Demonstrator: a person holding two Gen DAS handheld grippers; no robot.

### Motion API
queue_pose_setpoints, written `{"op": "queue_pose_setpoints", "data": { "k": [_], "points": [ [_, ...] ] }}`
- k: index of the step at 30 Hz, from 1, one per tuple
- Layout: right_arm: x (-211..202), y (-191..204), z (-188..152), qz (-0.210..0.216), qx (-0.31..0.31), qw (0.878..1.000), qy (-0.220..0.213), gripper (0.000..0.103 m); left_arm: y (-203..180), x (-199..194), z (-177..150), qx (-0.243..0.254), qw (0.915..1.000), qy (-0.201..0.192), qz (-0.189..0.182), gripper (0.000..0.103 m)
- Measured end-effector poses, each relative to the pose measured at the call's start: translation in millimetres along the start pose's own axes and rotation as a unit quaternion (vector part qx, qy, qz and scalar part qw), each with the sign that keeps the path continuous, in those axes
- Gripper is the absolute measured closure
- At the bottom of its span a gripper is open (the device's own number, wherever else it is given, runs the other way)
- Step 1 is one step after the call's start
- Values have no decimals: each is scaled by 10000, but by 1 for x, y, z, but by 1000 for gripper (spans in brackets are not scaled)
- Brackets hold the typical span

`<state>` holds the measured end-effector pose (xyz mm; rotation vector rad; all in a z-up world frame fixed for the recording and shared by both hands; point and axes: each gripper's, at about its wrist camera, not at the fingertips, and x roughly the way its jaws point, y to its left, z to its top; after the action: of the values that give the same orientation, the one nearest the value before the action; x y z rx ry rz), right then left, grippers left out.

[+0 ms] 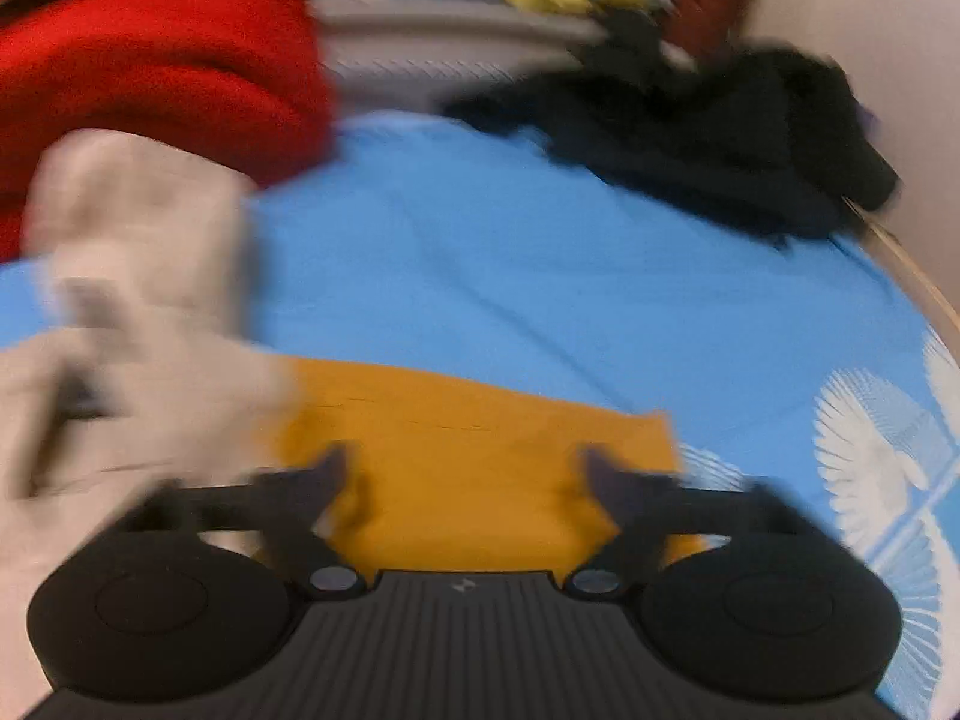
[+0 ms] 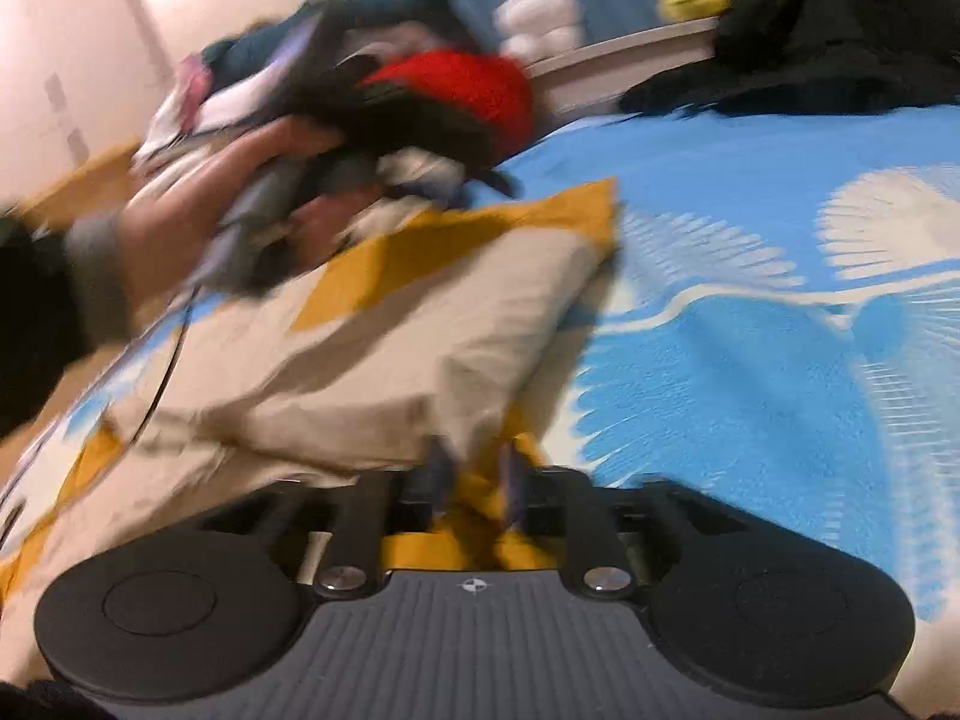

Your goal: Fold large clothes

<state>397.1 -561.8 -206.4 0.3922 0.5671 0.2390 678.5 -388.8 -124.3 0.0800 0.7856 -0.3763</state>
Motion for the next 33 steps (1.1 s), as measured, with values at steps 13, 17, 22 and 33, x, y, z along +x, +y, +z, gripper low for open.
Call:
{"op": "queue_pose_setpoints", "data": {
  "k": [13,17,22,33],
  "points": [
    [64,72,21,-1145,-600,9907,423,76,213,-83,-134,-104,9937,411,1041,0],
    [36,84,23,-1239,-606,9903,173,61,247,-93,-139,-661,9912,404,1077,0],
    [-65,130,37,-1106,-690,9906,-418,28,243,-199,-145,-899,9950,-107,418,0],
    [-251,291,-58,-1009,110,9843,-1444,11,230,-463,-284,-1044,9893,-310,974,0]
  ]
}}
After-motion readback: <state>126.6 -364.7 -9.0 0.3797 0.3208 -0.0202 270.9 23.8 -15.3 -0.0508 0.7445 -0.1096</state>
